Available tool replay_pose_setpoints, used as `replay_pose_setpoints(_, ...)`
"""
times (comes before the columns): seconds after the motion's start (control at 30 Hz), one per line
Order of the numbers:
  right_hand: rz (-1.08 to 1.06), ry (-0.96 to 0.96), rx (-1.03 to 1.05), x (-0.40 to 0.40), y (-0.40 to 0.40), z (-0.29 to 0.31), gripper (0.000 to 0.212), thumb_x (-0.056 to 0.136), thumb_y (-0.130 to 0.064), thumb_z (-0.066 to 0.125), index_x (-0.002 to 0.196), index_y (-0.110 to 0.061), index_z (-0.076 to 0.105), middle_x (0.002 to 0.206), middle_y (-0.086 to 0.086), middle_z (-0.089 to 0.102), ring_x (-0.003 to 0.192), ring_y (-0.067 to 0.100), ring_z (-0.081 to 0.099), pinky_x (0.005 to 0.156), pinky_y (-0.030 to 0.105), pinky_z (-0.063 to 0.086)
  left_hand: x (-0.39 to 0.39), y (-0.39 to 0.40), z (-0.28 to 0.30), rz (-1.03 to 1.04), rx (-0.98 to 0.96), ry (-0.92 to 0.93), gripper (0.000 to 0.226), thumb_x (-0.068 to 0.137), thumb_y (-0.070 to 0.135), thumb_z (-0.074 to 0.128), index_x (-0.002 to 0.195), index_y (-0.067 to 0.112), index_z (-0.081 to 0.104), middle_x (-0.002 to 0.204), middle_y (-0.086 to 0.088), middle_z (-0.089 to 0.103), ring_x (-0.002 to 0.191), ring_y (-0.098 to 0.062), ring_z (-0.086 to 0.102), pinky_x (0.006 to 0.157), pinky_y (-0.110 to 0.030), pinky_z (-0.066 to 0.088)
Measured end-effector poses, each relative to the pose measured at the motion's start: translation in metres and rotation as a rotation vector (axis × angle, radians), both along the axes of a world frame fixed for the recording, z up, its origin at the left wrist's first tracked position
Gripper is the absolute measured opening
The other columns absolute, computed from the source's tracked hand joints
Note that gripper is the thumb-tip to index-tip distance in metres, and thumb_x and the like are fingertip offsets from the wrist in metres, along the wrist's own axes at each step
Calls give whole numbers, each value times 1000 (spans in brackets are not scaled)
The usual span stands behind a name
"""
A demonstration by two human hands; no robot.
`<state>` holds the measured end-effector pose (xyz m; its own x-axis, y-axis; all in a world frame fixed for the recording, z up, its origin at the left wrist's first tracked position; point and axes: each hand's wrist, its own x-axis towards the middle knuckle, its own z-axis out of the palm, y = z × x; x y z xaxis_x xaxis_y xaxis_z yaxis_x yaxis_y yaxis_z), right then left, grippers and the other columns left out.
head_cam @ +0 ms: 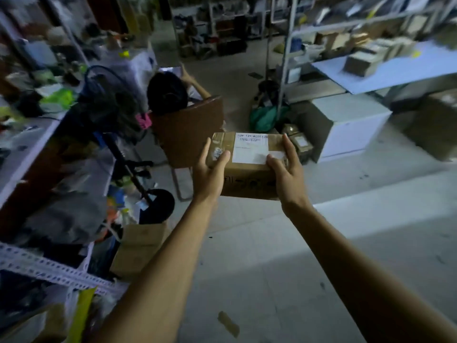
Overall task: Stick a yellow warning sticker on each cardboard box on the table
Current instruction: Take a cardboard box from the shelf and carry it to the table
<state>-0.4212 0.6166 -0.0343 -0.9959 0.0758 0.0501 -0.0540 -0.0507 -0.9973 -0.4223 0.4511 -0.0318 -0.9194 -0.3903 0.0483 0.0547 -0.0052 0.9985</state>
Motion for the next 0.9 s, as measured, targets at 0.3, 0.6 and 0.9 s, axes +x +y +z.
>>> replay_pose_setpoints(0.3, -314, -1, 30, -22, 150, -16, 61, 86, -39, 56, 144, -47, 39, 136, -10, 47, 121, 18, 56, 100, 35, 51, -62, 157, -14, -286, -7, -55, 66, 87, 31, 67, 148, 33, 43, 123, 13, 58, 107, -1, 61, 86, -20, 55)
replay_pose_setpoints(0.6, -549, -54, 74, -85, 253, -33, 63, 86, -38, 56, 146, -44, 40, 132, -14, 48, 119, 15, 57, 105, 43, 49, -160, 271, -33, -526, 5, -60, 67, 83, 32, 68, 146, 32, 45, 140, 0, 57, 122, -15, 59, 102, -40, 51)
replay_pose_setpoints(0.9, -659, -90, 52, -214, 334, -38, 63, 84, -39, 56, 143, -52, 38, 130, -13, 46, 110, 18, 60, 95, 51, 55, -312, 365, -48, -684, 13, -85, 69, 78, 41, 68, 144, 37, 47, 127, 19, 62, 117, -2, 59, 92, -19, 51)
